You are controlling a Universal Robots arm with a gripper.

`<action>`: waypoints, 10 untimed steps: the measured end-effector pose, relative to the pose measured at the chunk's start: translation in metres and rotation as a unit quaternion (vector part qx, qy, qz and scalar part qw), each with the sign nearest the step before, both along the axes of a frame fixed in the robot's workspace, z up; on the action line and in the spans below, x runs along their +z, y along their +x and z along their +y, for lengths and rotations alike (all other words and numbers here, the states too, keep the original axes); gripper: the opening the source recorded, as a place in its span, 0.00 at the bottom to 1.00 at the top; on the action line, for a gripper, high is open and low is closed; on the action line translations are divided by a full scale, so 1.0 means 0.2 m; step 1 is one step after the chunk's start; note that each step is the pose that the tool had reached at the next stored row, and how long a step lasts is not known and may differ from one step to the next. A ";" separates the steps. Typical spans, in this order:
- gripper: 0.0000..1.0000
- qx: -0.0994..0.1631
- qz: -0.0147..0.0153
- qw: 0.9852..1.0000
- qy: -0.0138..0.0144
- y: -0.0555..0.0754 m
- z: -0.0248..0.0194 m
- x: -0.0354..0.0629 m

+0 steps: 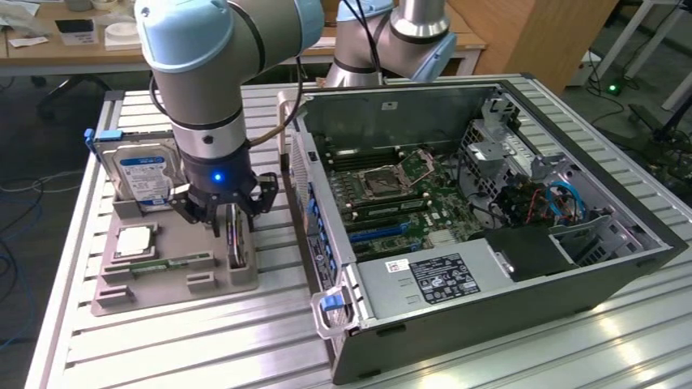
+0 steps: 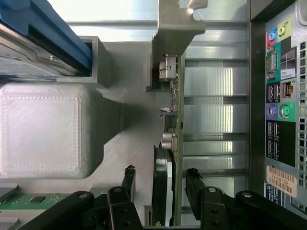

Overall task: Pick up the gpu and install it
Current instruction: 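Pick up the gpu and move the gpu toward the slot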

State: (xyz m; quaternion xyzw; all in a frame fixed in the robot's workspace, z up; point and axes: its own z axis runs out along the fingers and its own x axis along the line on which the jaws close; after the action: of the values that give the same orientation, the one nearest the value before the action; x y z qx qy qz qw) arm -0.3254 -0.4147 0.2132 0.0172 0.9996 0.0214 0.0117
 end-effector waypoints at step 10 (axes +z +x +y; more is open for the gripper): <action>0.55 0.000 0.000 1.000 0.000 0.00 0.016 -0.004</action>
State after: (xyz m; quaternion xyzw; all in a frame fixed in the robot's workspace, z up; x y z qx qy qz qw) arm -0.3263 -0.4115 0.2125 0.0173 0.9996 0.0214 0.0117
